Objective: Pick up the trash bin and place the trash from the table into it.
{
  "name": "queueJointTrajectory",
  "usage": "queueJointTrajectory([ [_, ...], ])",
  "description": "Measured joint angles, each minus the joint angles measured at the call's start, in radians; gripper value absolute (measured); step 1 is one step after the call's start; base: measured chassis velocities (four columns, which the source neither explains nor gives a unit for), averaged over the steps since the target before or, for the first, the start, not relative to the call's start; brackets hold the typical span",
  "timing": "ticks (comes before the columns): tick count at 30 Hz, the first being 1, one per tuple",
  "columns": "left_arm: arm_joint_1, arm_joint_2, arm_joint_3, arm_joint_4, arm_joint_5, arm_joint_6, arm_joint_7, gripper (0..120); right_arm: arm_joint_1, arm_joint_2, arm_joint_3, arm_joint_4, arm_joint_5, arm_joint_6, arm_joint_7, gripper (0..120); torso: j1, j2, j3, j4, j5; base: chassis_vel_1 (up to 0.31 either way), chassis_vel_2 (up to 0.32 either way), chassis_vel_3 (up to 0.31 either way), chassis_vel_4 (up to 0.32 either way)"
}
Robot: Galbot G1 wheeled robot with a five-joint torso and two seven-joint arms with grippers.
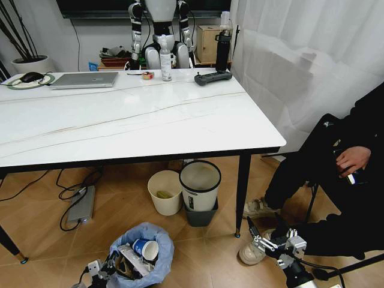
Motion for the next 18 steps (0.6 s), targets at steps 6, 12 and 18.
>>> queueJointTrajectory([
  [6,-0.002,0.000,-0.004,0.016,-0.004,-0.005,0.008,22,0.000,0.000,0.000,0.000,0.000,0.000,0.000,100,0.000,0.001,0.001,0.0000,0.0001,0.000,0.000,0.000,0.000],
  [12,0.002,0.001,-0.008,0.019,-0.008,-0.013,0.014,31,0.000,0.000,0.000,0.000,0.000,0.000,0.000,100,0.001,0.002,0.001,0.0000,-0.0001,0.000,0.000,0.000,0.000],
  [18,0.060,0.017,-0.027,-0.040,-0.016,-0.018,0.016,57,0.000,0.000,0.000,0.000,0.000,0.000,0.000,100,0.001,0.003,0.002,0.0001,0.0000,0.000,0.000,0.000,0.000],
])
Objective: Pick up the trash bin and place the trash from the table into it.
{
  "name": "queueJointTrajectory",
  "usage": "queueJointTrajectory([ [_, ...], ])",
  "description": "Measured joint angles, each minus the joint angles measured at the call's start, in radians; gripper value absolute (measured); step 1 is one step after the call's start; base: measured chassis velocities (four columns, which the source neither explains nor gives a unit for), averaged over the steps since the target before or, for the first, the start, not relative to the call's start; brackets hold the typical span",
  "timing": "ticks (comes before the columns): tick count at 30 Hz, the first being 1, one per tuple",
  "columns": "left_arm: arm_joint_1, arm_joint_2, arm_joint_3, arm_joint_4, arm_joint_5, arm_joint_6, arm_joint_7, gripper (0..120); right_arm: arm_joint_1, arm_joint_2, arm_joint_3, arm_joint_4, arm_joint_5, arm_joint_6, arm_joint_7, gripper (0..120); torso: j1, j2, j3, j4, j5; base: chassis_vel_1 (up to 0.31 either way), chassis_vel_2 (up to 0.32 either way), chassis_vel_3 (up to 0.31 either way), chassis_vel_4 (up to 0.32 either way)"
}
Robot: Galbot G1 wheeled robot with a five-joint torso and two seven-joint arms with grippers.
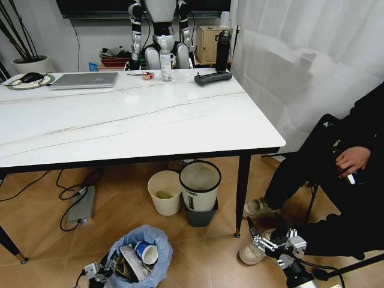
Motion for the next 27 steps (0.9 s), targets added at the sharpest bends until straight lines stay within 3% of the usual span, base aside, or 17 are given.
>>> queueJointTrajectory([
  [2,0.010,0.002,-0.003,-0.012,0.000,0.000,0.000,59,0.000,0.000,0.000,0.000,0.000,0.000,0.000,100,0.000,0.000,0.000,0.0000,0.0000,0.000,0.000,0.000,0.000],
  [4,0.048,0.007,-0.017,-0.062,0.000,-0.005,-0.004,70,0.000,0.000,0.000,0.000,0.000,0.000,0.000,100,0.000,0.000,0.000,0.0000,0.0001,0.000,0.000,0.000,0.000],
  [10,0.120,0.016,-0.044,-0.190,0.000,-0.013,-0.010,88,0.000,0.000,0.000,0.000,0.000,0.000,0.000,100,0.000,0.001,0.000,-0.0001,0.0001,0.000,0.000,0.000,0.000],
  [14,0.217,0.012,-0.059,-0.381,0.054,-0.037,-0.013,100,0.000,0.000,0.000,0.000,0.000,0.000,0.000,100,0.001,0.001,0.001,-0.0001,0.0000,0.000,0.000,0.000,0.000],
  [16,0.235,0.009,-0.061,-0.420,0.070,-0.045,-0.013,100,0.000,0.000,0.000,0.000,0.000,0.000,0.000,100,0.001,0.001,0.001,0.0000,-0.0001,0.000,0.000,0.000,0.000],
  [17,0.280,0.003,-0.066,-0.526,0.108,-0.067,-0.011,100,0.000,0.000,0.000,0.000,0.000,0.000,0.000,100,0.001,0.001,0.001,0.0000,-0.0001,0.000,0.000,0.000,0.000],
  [18,0.298,0.001,-0.067,-0.571,0.118,-0.073,-0.010,100,0.000,0.000,0.000,0.000,0.000,0.000,0.000,100,0.001,0.001,0.001,0.0000,-0.0001,0.000,0.000,0.000,0.000],
  [19,0.342,-0.005,-0.071,-0.690,0.140,-0.088,-0.007,100,0.000,0.000,0.000,0.000,0.000,0.000,0.000,100,0.001,0.001,0.001,0.0000,0.0012,0.000,0.000,0.000,0.000],
  [20,0.353,-0.006,-0.073,-0.725,0.146,-0.091,-0.007,100,0.000,0.000,0.000,0.000,0.000,0.000,0.000,100,0.001,0.002,0.001,0.0000,0.0017,0.000,0.000,0.000,0.000],
  [24,0.364,-0.008,-0.074,-0.754,0.152,-0.093,-0.008,100,0.000,0.000,0.000,0.000,0.000,0.000,0.000,100,0.001,0.002,0.001,0.0000,-0.0003,0.000,0.000,0.000,0.000],
  [27,0.364,-0.008,-0.074,-0.757,0.152,-0.093,-0.008,100,0.000,0.000,0.000,0.000,0.000,0.000,0.000,100,0.001,0.002,0.001,0.0000,0.0003,0.000,0.000,0.000,0.000],
])
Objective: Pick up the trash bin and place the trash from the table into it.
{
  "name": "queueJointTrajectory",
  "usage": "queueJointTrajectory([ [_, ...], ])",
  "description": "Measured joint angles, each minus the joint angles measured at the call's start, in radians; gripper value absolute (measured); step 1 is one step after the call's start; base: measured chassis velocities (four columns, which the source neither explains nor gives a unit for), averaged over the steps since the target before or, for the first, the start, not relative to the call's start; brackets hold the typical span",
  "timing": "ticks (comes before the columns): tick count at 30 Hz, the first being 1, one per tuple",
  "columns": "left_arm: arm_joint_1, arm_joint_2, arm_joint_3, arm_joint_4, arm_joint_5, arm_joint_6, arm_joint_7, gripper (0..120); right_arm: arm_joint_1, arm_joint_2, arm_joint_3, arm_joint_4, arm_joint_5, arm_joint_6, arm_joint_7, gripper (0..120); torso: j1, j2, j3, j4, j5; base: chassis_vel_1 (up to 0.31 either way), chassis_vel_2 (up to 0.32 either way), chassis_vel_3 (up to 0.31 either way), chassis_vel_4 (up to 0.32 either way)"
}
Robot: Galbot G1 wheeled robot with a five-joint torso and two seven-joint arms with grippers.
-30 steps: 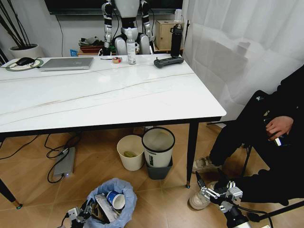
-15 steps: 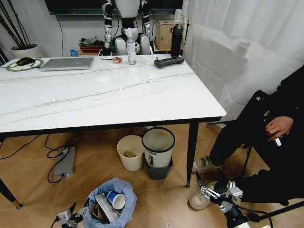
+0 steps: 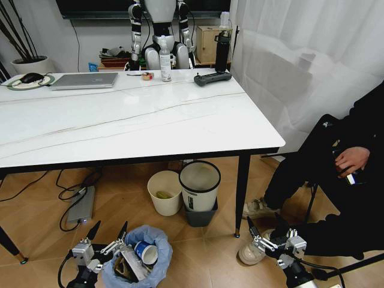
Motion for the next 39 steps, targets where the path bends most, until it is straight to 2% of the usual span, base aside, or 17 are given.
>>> queueJointTrajectory([
  [39,-0.007,0.000,0.002,0.016,-0.003,0.003,-0.001,100,0.000,0.000,0.000,0.000,0.000,0.000,0.000,100,0.000,0.000,0.000,-0.0001,-0.0003,0.000,0.000,0.000,0.000],
])
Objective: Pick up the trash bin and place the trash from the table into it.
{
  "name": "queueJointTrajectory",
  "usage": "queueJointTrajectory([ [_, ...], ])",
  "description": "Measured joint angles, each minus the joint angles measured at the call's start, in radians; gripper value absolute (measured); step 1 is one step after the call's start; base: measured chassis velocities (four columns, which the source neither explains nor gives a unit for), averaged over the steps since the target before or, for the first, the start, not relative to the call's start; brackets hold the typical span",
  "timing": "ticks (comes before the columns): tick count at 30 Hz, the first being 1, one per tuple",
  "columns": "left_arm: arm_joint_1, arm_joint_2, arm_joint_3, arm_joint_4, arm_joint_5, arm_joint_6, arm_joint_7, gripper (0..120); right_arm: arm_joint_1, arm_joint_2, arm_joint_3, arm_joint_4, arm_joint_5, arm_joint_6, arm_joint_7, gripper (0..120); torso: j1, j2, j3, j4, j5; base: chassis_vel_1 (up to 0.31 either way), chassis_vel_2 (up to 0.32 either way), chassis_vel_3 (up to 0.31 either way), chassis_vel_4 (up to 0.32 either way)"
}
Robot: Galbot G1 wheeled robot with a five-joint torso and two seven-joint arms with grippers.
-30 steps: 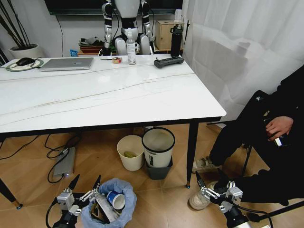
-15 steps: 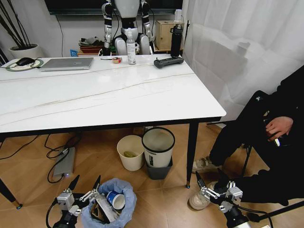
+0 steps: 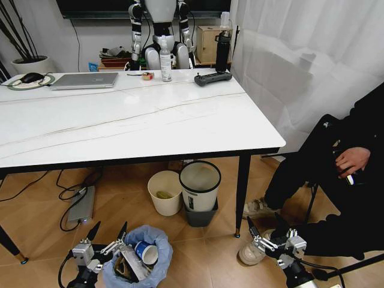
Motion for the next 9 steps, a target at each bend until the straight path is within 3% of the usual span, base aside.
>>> queueJointTrajectory([
  [9,0.000,0.000,0.000,0.001,0.000,0.000,0.000,100,0.000,0.000,0.000,0.000,0.000,0.000,0.000,100,0.000,0.000,0.000,0.0000,0.0000,0.000,0.000,0.000,0.000],
])
